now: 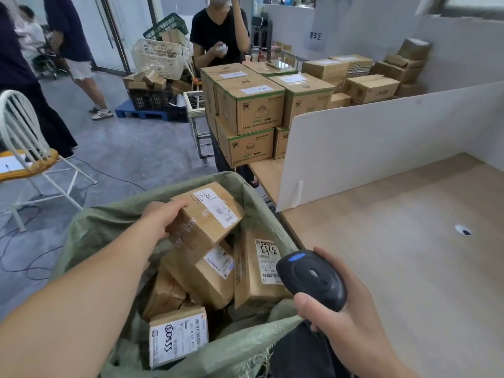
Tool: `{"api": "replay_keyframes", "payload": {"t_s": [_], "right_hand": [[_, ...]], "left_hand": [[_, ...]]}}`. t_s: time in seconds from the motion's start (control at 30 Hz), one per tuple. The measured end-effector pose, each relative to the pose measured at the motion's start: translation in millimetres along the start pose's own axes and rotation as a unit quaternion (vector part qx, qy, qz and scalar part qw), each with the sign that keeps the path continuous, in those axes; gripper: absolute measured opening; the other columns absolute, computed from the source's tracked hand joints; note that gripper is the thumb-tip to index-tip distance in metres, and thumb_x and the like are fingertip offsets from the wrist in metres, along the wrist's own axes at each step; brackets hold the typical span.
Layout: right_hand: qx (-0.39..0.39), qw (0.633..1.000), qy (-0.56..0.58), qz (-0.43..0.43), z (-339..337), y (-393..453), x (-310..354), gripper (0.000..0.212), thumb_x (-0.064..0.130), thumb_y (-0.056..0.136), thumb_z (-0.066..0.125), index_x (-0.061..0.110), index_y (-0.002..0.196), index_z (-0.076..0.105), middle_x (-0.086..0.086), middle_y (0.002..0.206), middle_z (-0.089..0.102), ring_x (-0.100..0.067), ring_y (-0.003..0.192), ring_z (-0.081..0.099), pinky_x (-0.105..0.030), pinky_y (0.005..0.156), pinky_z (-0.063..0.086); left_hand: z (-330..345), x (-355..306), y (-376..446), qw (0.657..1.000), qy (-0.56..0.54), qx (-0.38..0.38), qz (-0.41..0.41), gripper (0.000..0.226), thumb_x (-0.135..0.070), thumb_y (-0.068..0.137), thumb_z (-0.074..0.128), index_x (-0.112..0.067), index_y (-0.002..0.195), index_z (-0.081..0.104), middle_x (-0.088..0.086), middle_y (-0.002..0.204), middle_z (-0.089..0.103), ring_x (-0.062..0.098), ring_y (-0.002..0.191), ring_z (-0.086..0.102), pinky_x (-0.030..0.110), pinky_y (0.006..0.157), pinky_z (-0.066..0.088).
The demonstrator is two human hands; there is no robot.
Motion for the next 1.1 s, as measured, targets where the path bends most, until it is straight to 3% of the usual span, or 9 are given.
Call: {"api": "replay_keyframes", "payload": {"t_s": [0.13, 0.33, 0.43, 0.53, 0.63, 0.73, 0.83, 0.97, 1.1], "right_hand": [[-0.011, 1.000, -0.006, 0.008, -8.0, 9.3, -7.9, 0.088, 0.047, 0.043, 0.087, 0.044, 0.127, 0.059, 0.011, 0.114, 0.075, -0.006, 0.067, 0.070, -0.019, 0.060, 0.054], [-0.023, 0.999, -0.006, 0.023, -16.0, 18.5, -19.0, 0.090, 0.047, 0.042, 0.088, 0.044, 0.128, 0.059, 0.009, 0.114, 0.076, -0.006, 0.066, 0.069, -0.020, 0.061, 0.054], [-0.025, 0.999, -0.013, 0.026, -18.7, 20.3, -21.0, 0.097, 0.054, 0.037, 0.093, 0.044, 0.128, 0.060, 0.009, 0.117, 0.075, -0.006, 0.069, 0.069, -0.023, 0.063, 0.054], [-0.034, 0.999, -0.014, 0.029, -22.3, 21.8, -23.5, 0.093, 0.049, 0.039, 0.090, 0.044, 0.127, 0.060, 0.007, 0.116, 0.075, -0.005, 0.069, 0.068, -0.023, 0.064, 0.054], [-0.034, 0.999, -0.019, 0.035, -24.5, 21.3, -26.4, 0.087, 0.047, 0.043, 0.086, 0.044, 0.127, 0.060, 0.010, 0.117, 0.075, -0.007, 0.071, 0.070, -0.025, 0.064, 0.054], [-0.046, 0.998, -0.030, 0.031, -27.8, 19.1, -27.0, 0.083, 0.048, 0.045, 0.087, 0.053, 0.123, 0.060, 0.011, 0.119, 0.073, -0.015, 0.080, 0.071, -0.033, 0.070, 0.056], [-0.053, 0.998, -0.035, 0.027, -30.8, 16.1, -25.7, 0.083, 0.048, 0.045, 0.088, 0.057, 0.122, 0.059, 0.010, 0.121, 0.072, -0.019, 0.083, 0.071, -0.036, 0.072, 0.057], [-0.053, 0.998, -0.030, 0.031, -32.4, 8.9, -22.8, 0.087, 0.050, 0.045, 0.088, 0.049, 0.127, 0.059, 0.014, 0.121, 0.072, -0.014, 0.085, 0.073, -0.030, 0.068, 0.056], [-0.051, 0.998, -0.022, 0.029, -32.6, -2.7, -18.9, 0.088, 0.050, 0.045, 0.088, 0.045, 0.128, 0.058, 0.015, 0.120, 0.072, -0.015, 0.085, 0.074, -0.026, 0.066, 0.056]], "left_hand": [[9.6, -10.6, 29.7, 0.998, 0.049, -0.037, 0.033, 0.102, -0.054, 0.052, 0.092, -0.003, 0.132, 0.052, 0.011, 0.128, 0.062, 0.033, 0.112, 0.060, 0.044, 0.092, 0.053], [41.0, 13.5, 56.8, 0.993, 0.114, -0.011, 0.034, 0.077, -0.035, 0.072, 0.085, -0.005, 0.136, 0.057, 0.015, 0.128, 0.064, 0.035, 0.107, 0.065, 0.050, 0.092, 0.057], [49.2, 9.0, 51.6, 0.983, 0.164, -0.046, 0.065, 0.038, -0.036, 0.084, 0.075, -0.004, 0.103, 0.069, 0.015, 0.111, 0.070, 0.033, 0.091, 0.066, 0.044, 0.082, 0.059], [71.0, 18.3, 36.2, 0.965, 0.260, 0.008, 0.045, 0.049, -0.053, 0.089, 0.066, -0.005, 0.099, 0.061, 0.011, 0.104, 0.064, 0.033, 0.085, 0.063, 0.039, 0.062, 0.060], [90.4, 30.1, 24.4, 0.948, 0.310, 0.063, 0.031, 0.048, -0.059, 0.093, 0.059, -0.012, 0.102, 0.054, 0.012, 0.108, 0.061, 0.035, 0.090, 0.063, 0.042, 0.063, 0.061], [94.4, 21.6, 20.7, 0.920, 0.380, 0.042, 0.085, 0.051, -0.056, 0.098, 0.051, -0.006, 0.103, 0.060, 0.013, 0.103, 0.066, 0.033, 0.081, 0.065, 0.045, 0.062, 0.064], [93.3, 18.2, 21.4, 0.927, 0.358, 0.041, 0.106, 0.043, -0.050, 0.099, 0.053, -0.009, 0.101, 0.066, 0.013, 0.092, 0.067, 0.033, 0.074, 0.067, 0.048, 0.057, 0.063], [95.6, 31.9, 23.1, 0.958, 0.257, 0.106, 0.063, 0.025, -0.033, 0.102, 0.054, -0.017, 0.115, 0.068, 0.010, 0.105, 0.068, 0.033, 0.091, 0.065, 0.048, 0.079, 0.059], [85.9, 14.0, 25.2, 0.913, 0.378, 0.048, 0.149, 0.054, -0.043, 0.104, 0.043, -0.012, 0.149, 0.048, 0.009, 0.154, 0.047, 0.032, 0.137, 0.047, 0.045, 0.112, 0.040]]}}
Point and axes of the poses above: each hand's wrist, its own y-axis towards the middle knuckle, its own z-axis out of the palm, x = y × z, the point moved 10 cm from there along y, towards the middle knuckle
